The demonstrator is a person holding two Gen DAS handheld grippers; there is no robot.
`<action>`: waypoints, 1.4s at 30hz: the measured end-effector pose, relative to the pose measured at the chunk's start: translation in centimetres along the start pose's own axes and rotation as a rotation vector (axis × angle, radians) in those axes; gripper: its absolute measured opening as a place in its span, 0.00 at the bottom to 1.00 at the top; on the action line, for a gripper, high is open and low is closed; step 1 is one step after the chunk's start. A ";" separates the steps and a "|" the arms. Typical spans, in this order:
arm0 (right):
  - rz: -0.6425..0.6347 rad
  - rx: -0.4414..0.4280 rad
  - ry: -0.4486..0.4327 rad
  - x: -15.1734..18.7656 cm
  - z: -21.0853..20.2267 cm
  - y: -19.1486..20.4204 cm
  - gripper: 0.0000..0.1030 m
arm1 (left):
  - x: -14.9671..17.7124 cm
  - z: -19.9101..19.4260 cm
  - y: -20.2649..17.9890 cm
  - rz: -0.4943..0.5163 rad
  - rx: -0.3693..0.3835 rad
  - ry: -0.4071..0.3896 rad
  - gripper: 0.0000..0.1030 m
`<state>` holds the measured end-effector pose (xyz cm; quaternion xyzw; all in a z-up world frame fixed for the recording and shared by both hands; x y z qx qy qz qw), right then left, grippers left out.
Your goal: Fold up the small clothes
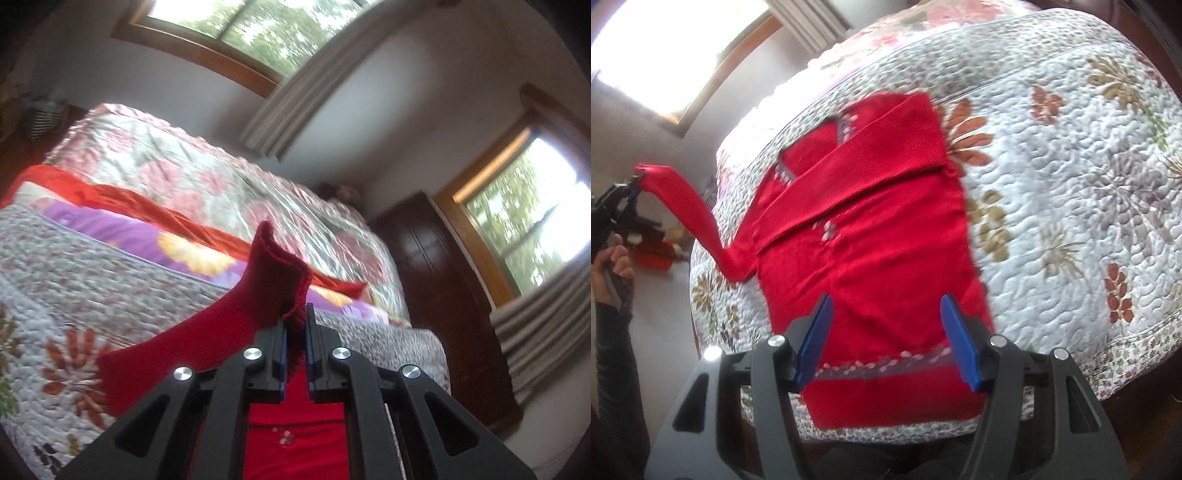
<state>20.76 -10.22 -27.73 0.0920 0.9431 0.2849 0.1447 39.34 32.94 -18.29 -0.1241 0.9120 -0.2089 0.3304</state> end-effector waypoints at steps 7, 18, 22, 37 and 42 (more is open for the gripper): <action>0.056 0.003 -0.034 -1.5 -0.8 -4.0 0.58 | 7.4 12.1 -6.0 0.066 0.052 0.210 0.07; 0.130 -0.036 -0.013 -4.3 0.6 -7.9 0.60 | 19.9 25.5 -9.8 0.190 -0.003 0.495 0.08; 0.102 -0.160 0.025 -7.9 2.9 -6.8 0.69 | 20.5 24.7 -9.6 0.167 0.004 0.503 0.37; -0.174 -0.337 0.221 -17.4 20.5 0.0 0.49 | 25.3 10.3 -0.3 -0.078 -0.068 0.460 0.70; -0.198 -0.276 0.215 -18.5 22.8 -0.4 0.49 | 27.8 8.5 1.5 -0.166 -0.083 0.483 0.71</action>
Point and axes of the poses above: each gripper's, at about its wrist camera, not at the fingertips, and z roughly the way its jaws point, y to its left, x to its underside, the point moved 4 cm from there along z, roughly the way its jaws point, and after that the axes turned 11 degrees about -x, right-handed, at the moved point
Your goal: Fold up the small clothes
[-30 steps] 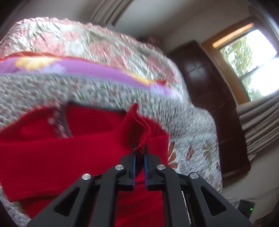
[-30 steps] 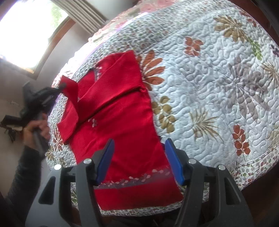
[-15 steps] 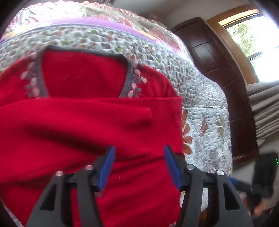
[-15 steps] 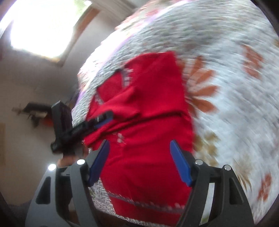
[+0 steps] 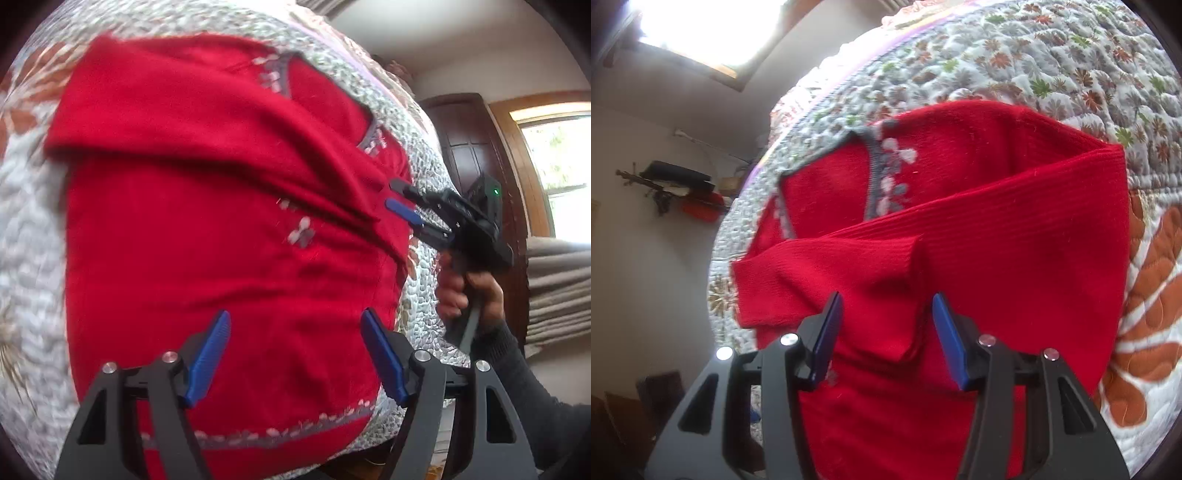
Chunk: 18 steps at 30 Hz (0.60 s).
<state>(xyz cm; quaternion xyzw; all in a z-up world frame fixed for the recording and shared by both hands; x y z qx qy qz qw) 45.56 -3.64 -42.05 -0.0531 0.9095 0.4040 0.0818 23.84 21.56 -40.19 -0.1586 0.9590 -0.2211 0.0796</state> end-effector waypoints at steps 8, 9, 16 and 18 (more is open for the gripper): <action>0.014 0.010 0.010 -0.6 1.4 -0.6 0.48 | 1.6 0.7 1.2 -0.047 -0.008 0.039 0.71; 0.014 0.009 0.013 -0.7 1.5 -0.6 0.45 | 1.7 0.6 1.3 -0.047 -0.021 0.042 0.71; 0.041 -0.037 0.028 -1.1 2.0 -0.1 0.37 | 0.0 -2.0 -1.4 0.086 -0.184 0.000 0.71; 0.036 -0.049 0.036 -1.2 2.2 -0.1 0.32 | -0.4 -2.4 -2.1 0.105 -0.204 -0.011 0.71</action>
Point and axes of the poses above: each gripper's, at about its wrist camera, not at the fingertips, and z roughly the way its jaws point, y to its left, x to its underside, the point moved 4 cm from there along z, roughly the way its jaws point, and after that the axes turned 11 degrees about -x, right-handed, at the moved point
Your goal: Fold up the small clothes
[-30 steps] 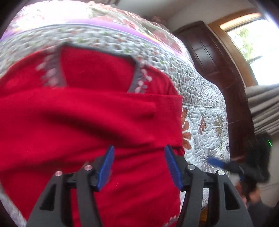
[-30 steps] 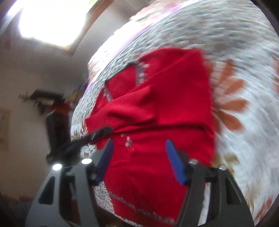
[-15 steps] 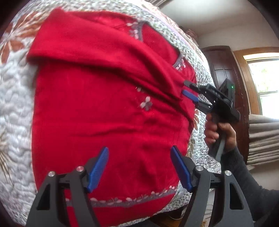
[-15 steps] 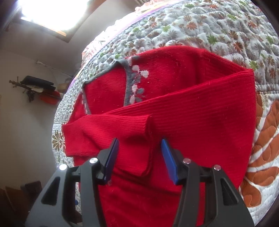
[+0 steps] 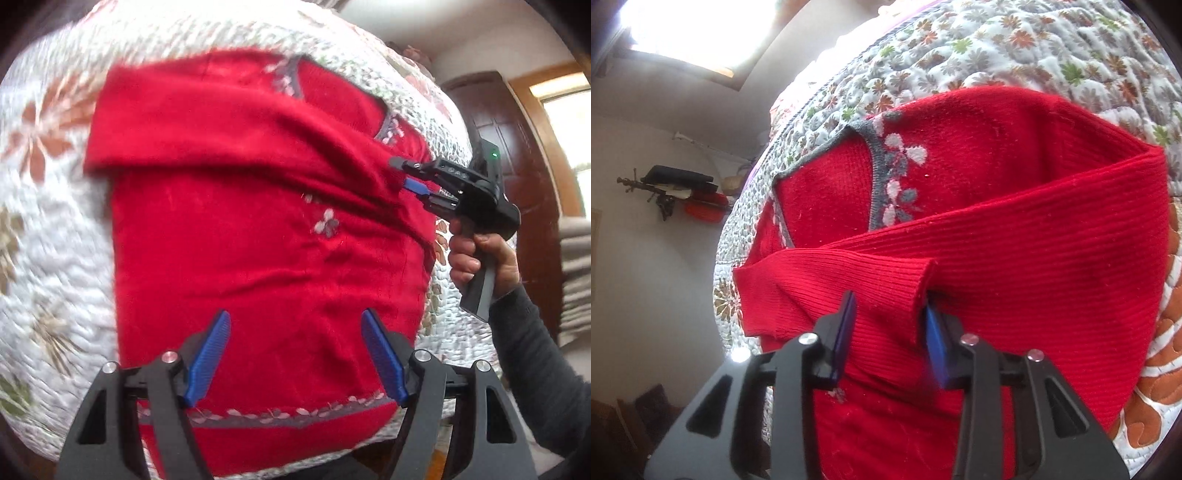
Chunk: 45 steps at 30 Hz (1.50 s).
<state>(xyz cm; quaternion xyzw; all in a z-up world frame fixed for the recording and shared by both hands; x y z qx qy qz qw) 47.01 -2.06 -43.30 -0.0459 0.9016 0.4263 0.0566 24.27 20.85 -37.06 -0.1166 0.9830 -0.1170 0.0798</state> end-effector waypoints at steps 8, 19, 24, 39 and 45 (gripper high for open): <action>-0.015 -0.023 0.002 -1.1 -0.2 1.4 0.06 | -1.7 -1.2 -0.6 0.042 -0.061 -0.002 0.72; -0.089 -0.030 -0.028 -1.7 -2.6 6.9 0.04 | -3.6 -2.7 -0.5 0.096 -0.103 -0.026 0.73; -0.135 -0.015 -0.042 -1.6 -4.9 8.8 0.04 | -4.2 -3.3 -0.7 0.107 -0.113 -0.033 0.73; -0.081 0.077 -0.120 -1.7 -10.6 3.9 0.04 | -4.6 -0.9 0.4 0.110 -0.139 0.026 0.73; -0.045 0.108 -0.118 -1.7 -10.6 0.8 0.04 | -4.9 0.3 1.4 0.090 -0.156 0.050 0.73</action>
Point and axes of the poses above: each gripper's, at about its wrist camera, not at the fingertips, and z roughly the way its jaws point, y to its left, x to its underside, the point moved 4 cm from there along z, roughly the way its jaws point, and after that the axes turned 11 degrees about -x, right-handed, at the moved point
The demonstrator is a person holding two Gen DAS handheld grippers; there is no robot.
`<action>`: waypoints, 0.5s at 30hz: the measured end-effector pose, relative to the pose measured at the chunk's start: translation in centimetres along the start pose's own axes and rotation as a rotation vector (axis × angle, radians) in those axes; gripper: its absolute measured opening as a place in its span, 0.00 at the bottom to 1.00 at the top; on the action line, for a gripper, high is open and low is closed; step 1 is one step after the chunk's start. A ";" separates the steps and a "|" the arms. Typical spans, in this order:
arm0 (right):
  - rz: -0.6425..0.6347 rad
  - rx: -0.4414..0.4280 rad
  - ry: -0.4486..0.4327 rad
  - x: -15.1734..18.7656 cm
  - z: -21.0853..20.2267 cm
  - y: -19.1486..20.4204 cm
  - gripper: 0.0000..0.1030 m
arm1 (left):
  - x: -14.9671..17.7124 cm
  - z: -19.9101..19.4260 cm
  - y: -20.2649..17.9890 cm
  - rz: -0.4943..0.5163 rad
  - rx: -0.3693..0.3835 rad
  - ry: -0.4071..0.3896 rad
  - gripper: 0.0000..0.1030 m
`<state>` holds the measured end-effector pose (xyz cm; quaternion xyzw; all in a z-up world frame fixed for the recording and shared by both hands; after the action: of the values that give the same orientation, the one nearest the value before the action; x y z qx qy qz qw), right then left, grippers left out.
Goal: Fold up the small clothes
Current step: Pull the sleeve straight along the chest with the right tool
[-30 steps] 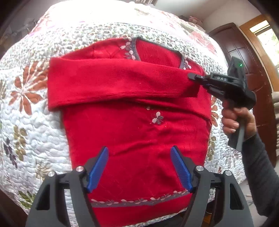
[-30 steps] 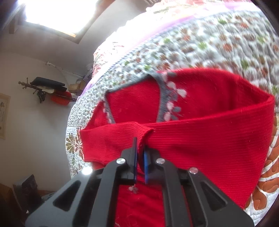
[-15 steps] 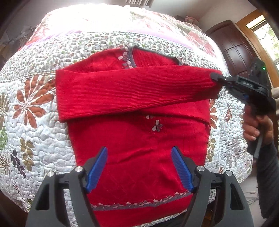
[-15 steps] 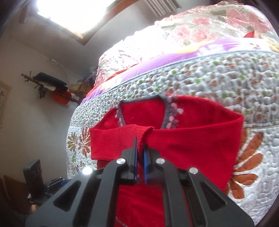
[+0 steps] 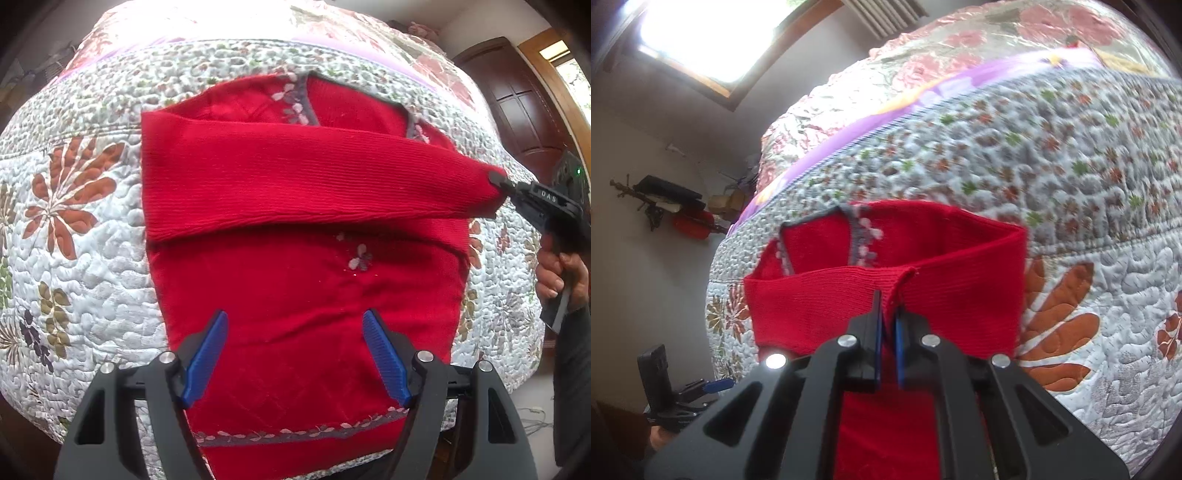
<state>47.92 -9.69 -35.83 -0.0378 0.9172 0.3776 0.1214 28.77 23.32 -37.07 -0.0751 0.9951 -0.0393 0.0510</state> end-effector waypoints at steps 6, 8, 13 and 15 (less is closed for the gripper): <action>0.063 0.024 -0.002 0.5 -0.2 -3.5 0.04 | -0.5 0.9 -0.2 0.001 -0.006 0.015 0.73; 0.073 0.035 0.012 0.7 0.3 -4.4 0.04 | -0.6 1.3 -0.6 0.012 -0.005 0.019 0.73; 0.097 0.082 0.054 1.4 1.9 -7.0 0.18 | -0.7 2.3 -0.9 0.015 0.003 0.042 0.73; 0.130 0.064 0.019 1.4 1.2 -7.6 0.23 | -0.7 2.6 -0.6 0.010 0.002 0.046 0.73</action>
<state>48.05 -14.24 -42.15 0.0222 0.9304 0.3549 0.0892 29.78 22.60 -39.54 -0.0690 0.9963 -0.0418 0.0286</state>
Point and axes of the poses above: each gripper's, at about its wrist camera, not at the fingertips, and z roughly the way its jaws point, y to its left, x to its underside, the point moved 4 cm from there along z, roughly the way its jaws point, and after that the axes turned 11 degrees about -x, right-handed, at the moved point
